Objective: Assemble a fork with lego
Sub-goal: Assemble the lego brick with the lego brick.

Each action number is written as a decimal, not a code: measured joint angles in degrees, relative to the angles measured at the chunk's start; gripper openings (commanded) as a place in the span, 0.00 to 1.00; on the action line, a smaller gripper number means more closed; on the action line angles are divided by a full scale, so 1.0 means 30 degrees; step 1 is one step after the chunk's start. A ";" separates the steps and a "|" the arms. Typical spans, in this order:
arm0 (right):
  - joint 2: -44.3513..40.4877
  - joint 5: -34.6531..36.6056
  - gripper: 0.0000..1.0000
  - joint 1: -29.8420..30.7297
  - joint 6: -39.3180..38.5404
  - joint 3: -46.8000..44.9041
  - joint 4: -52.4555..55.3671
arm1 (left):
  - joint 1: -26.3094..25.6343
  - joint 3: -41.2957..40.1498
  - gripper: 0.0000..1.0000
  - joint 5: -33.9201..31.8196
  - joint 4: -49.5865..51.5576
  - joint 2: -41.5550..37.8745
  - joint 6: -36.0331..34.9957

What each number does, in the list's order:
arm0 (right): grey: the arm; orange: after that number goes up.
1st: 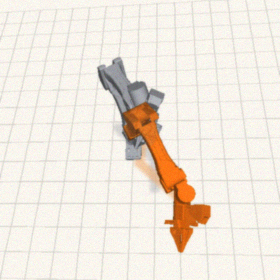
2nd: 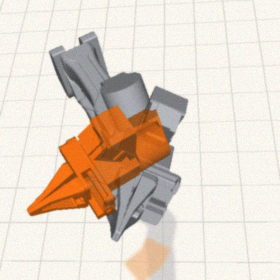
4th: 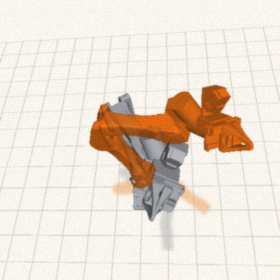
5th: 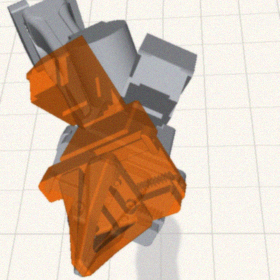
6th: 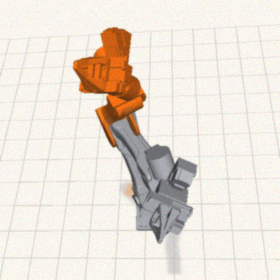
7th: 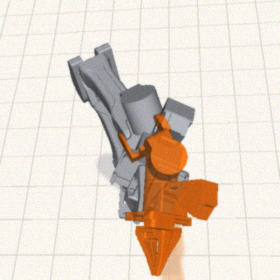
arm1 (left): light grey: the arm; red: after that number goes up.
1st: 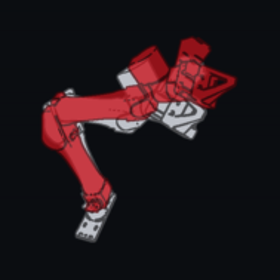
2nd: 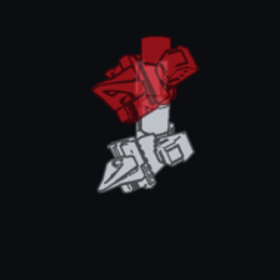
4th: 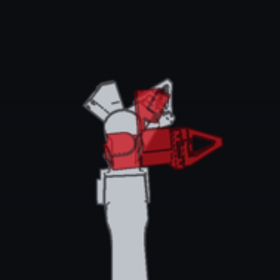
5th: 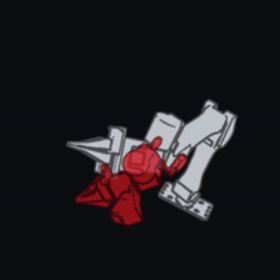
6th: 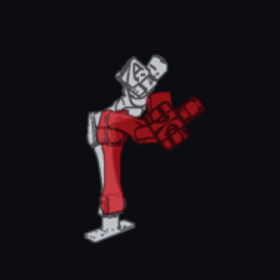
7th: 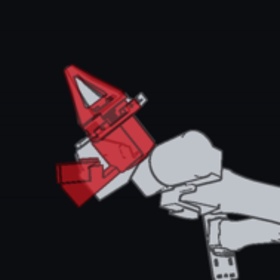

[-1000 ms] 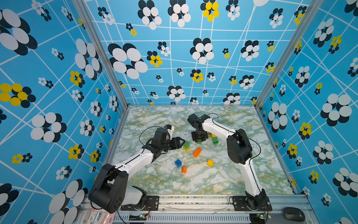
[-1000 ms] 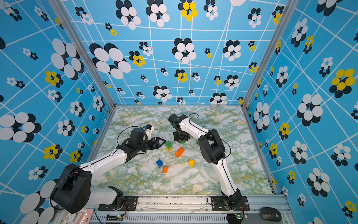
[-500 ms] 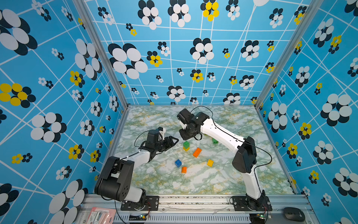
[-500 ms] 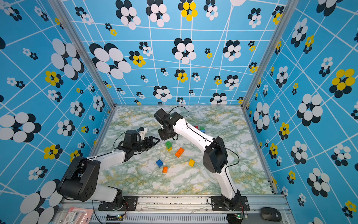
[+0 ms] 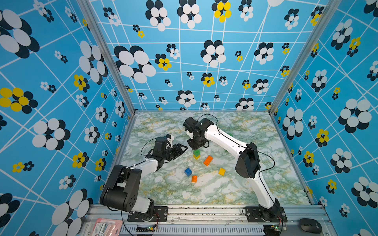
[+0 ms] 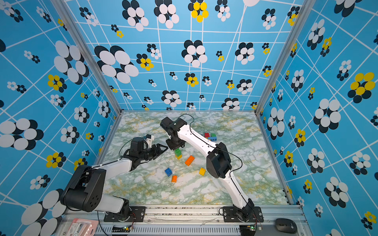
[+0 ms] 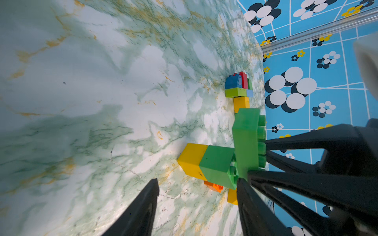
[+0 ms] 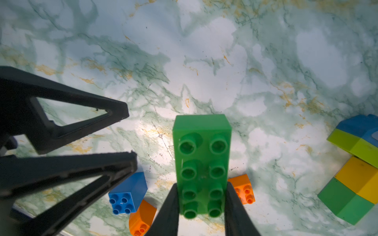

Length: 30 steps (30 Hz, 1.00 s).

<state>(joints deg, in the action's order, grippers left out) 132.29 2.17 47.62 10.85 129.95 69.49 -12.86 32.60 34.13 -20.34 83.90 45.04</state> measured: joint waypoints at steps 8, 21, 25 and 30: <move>0.0306 -0.0503 0.14 0.0000 -0.0503 0.0007 0.0401 | 0.0000 0.0000 0.63 0.0000 -0.0007 0.0000 -0.0007; 0.0539 0.0270 0.13 0.0328 -0.1188 0.0321 0.0714 | 0.0000 -0.0015 0.63 0.0000 -0.0015 0.0000 -0.0007; 0.0648 0.0976 0.12 0.0590 -0.1559 0.0423 0.0772 | 0.0000 -0.0175 0.63 0.0000 -0.0015 0.0000 -0.0007; 0.0597 0.1064 0.12 0.0619 -0.1246 0.0211 0.0619 | 0.0000 -0.0270 0.63 -0.0007 -0.0007 -0.0036 -0.0007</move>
<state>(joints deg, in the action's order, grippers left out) 134.08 5.37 49.47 7.11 130.58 71.35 -12.86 31.79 34.11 -20.36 83.79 45.01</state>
